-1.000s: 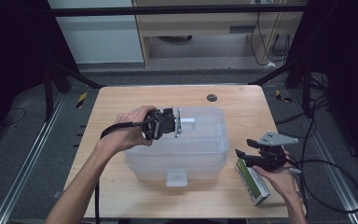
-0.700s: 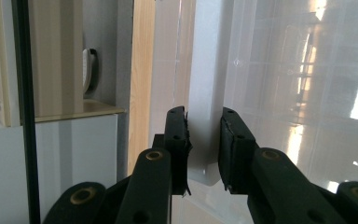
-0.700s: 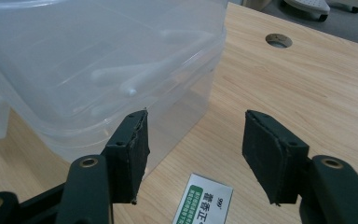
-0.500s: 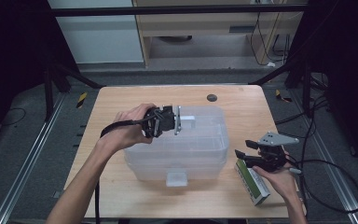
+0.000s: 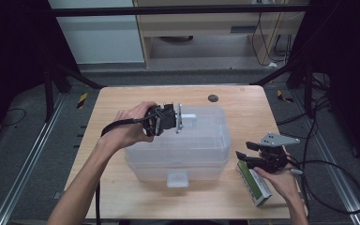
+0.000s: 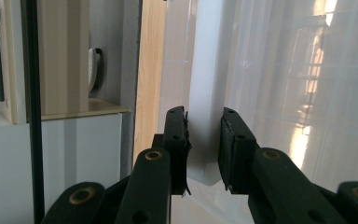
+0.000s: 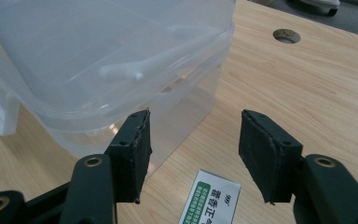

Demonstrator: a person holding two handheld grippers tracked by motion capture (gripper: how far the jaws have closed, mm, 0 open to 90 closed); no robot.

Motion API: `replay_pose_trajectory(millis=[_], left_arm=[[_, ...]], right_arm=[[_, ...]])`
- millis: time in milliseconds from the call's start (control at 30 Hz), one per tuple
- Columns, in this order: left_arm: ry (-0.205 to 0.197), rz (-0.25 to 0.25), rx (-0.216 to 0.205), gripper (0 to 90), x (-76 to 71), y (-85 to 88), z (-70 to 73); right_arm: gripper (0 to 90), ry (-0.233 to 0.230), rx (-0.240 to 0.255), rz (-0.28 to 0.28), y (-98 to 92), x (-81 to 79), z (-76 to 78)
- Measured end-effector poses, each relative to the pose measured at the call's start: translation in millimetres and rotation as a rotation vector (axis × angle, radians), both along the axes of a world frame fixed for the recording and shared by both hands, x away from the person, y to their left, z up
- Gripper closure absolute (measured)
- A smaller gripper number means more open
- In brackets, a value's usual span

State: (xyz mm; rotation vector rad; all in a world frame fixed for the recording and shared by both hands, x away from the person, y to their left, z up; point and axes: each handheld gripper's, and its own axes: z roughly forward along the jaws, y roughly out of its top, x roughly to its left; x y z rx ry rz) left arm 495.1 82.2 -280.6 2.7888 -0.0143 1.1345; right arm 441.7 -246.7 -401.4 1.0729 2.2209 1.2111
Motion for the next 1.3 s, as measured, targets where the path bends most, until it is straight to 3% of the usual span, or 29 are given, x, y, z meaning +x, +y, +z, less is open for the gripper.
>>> replay_pose_trajectory(millis=[433,967,1300], left_arm=[[-0.014,0.008,-0.015,73.7,5.2,0.8,3.3],[-0.011,0.031,-0.072,73.0,17.0,3.8,8.4],[-0.003,0.041,-0.074,72.8,22.0,3.8,11.0]], right_arm=[[51.9,0.016,-0.004,0.025,1.2,-0.2,-0.6],[74.9,0.031,0.008,0.092,5.6,-3.5,2.7],[85.0,0.038,0.025,0.12,8.2,-4.4,4.1]])
